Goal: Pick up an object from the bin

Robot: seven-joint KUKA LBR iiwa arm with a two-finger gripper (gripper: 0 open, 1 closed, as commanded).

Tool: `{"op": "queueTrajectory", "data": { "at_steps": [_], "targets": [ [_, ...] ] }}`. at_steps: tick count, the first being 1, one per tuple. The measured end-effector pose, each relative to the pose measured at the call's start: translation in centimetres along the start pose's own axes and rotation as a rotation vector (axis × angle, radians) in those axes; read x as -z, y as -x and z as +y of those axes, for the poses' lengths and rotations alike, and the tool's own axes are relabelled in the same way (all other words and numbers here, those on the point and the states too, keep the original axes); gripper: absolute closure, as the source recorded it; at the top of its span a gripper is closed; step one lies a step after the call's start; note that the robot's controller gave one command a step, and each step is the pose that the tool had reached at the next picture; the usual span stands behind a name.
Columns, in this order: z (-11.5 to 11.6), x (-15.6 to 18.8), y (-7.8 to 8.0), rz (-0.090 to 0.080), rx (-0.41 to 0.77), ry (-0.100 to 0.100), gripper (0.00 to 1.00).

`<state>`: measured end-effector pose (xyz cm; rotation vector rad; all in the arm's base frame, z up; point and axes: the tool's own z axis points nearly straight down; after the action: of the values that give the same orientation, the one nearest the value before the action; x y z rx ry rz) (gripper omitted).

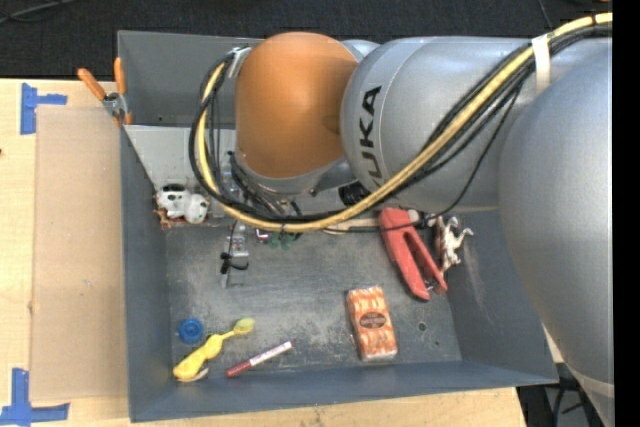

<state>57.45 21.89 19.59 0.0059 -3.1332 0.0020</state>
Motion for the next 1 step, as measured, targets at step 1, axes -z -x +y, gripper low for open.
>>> {"op": "queueTrajectory", "data": {
  "at_steps": [1],
  "targets": [
    [-0.13, 0.49, 0.19, -0.007, -0.005, 0.002, 0.0]
  ]
}}
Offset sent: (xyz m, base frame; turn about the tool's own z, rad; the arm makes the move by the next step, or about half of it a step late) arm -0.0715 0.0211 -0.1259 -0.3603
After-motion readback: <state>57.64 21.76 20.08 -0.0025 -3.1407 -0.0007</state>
